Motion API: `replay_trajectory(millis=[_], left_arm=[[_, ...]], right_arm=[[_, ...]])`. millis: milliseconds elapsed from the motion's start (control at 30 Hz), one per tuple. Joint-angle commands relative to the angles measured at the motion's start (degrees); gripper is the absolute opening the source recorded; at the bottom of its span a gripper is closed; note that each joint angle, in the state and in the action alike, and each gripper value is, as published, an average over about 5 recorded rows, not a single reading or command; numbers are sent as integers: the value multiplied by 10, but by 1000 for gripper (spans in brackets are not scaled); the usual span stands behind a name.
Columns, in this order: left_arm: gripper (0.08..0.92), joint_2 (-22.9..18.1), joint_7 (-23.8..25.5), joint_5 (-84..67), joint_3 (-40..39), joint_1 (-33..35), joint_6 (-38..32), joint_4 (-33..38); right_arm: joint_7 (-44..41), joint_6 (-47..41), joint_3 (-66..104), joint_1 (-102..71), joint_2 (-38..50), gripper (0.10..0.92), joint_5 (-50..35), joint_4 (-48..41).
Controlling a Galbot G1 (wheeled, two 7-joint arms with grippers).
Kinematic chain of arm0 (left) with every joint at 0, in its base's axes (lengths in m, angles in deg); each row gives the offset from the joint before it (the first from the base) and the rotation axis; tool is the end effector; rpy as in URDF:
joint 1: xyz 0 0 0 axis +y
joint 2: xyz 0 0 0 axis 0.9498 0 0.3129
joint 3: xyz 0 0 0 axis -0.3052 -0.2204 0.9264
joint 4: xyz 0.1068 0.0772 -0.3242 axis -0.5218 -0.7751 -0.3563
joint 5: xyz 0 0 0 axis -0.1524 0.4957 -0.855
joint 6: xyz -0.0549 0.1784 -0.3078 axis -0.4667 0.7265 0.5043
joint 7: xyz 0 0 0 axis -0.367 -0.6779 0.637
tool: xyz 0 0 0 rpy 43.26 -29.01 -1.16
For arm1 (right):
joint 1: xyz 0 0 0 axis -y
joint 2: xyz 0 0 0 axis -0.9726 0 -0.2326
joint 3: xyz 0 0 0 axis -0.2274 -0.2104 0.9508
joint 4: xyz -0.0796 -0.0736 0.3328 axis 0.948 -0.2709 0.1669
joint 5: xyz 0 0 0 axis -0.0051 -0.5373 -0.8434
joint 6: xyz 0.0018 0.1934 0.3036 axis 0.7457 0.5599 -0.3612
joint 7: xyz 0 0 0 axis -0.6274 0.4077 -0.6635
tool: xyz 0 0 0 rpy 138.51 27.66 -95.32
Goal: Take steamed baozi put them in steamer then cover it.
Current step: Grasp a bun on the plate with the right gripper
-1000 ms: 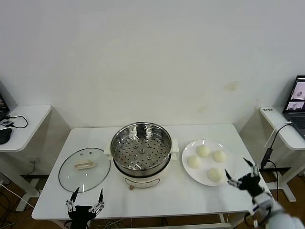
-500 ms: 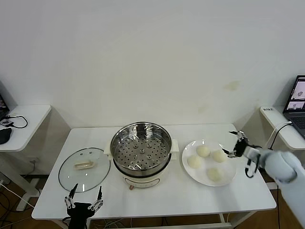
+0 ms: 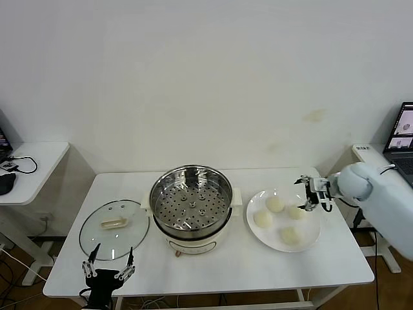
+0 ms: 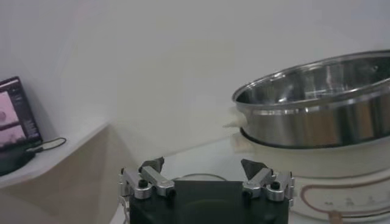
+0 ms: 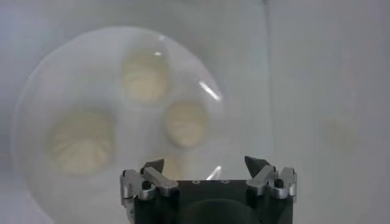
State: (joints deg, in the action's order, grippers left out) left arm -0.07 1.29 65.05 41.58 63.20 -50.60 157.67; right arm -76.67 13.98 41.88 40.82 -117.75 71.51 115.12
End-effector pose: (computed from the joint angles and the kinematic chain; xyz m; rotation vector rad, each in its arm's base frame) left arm 0.1137 0.0506 -0.2950 0.1044 -2.9039 -0.4745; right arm 0.5237 -0.1760 -0.1972 1.1711 -1.5847 1.5223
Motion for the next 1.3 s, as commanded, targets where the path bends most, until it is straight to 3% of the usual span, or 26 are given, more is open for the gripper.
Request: replay_trajectory(millis=[33, 1033, 1300], left_arm=[[823, 0, -1, 2, 3, -1, 0, 0], [823, -1, -3, 2, 13, 3, -11, -5], [823, -2, -3, 3, 12, 3, -12, -5]], right_arm=[[-33, 4, -97, 76, -37, 823, -5, -60], [-1, 14, -79, 54, -166, 822, 18, -201], [-3, 11, -83, 50, -176, 769, 24, -214]])
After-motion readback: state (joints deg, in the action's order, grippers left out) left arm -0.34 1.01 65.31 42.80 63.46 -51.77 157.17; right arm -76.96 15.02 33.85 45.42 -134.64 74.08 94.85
